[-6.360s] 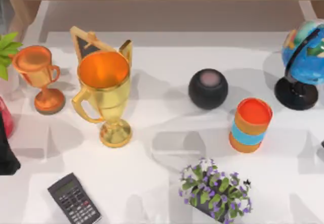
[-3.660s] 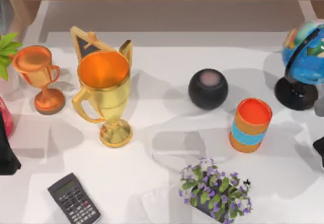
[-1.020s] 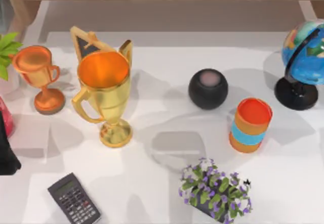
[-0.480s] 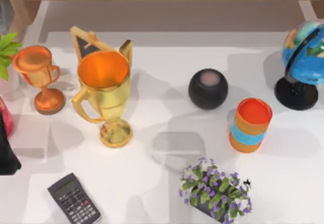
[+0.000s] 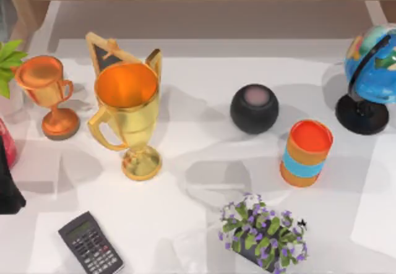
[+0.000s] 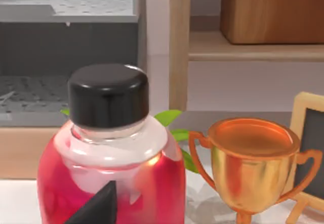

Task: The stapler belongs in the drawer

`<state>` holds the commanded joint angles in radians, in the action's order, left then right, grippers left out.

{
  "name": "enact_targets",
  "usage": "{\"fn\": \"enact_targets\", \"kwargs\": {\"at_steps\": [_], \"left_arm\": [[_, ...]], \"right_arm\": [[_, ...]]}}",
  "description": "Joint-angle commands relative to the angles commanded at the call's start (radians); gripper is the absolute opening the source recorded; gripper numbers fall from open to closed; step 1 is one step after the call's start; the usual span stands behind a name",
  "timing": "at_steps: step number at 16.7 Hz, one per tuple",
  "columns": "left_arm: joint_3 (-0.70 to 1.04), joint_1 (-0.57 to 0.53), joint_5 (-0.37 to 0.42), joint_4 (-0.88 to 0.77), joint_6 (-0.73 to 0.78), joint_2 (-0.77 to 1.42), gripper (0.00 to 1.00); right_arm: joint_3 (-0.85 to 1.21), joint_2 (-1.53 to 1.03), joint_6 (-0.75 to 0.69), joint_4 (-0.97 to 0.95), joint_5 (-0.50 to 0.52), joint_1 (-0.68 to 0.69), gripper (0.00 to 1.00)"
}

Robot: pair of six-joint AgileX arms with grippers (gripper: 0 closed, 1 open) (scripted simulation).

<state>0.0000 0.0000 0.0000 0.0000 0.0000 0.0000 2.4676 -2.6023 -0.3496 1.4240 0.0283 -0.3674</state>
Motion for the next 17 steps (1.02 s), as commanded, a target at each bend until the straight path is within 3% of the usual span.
{"fn": "enact_targets", "kwargs": {"at_steps": [11,17], "left_arm": [[0.0,0.0,0.0,0.0,0.0,0.0,1.0],[0.0,0.0,0.0,0.0,0.0,0.0,1.0]], "right_arm": [[0.049,0.006,0.0,0.01,-0.02,0.005,0.0],[-0.03,-0.004,-0.001,-0.032,0.0,0.001,0.0]]}}
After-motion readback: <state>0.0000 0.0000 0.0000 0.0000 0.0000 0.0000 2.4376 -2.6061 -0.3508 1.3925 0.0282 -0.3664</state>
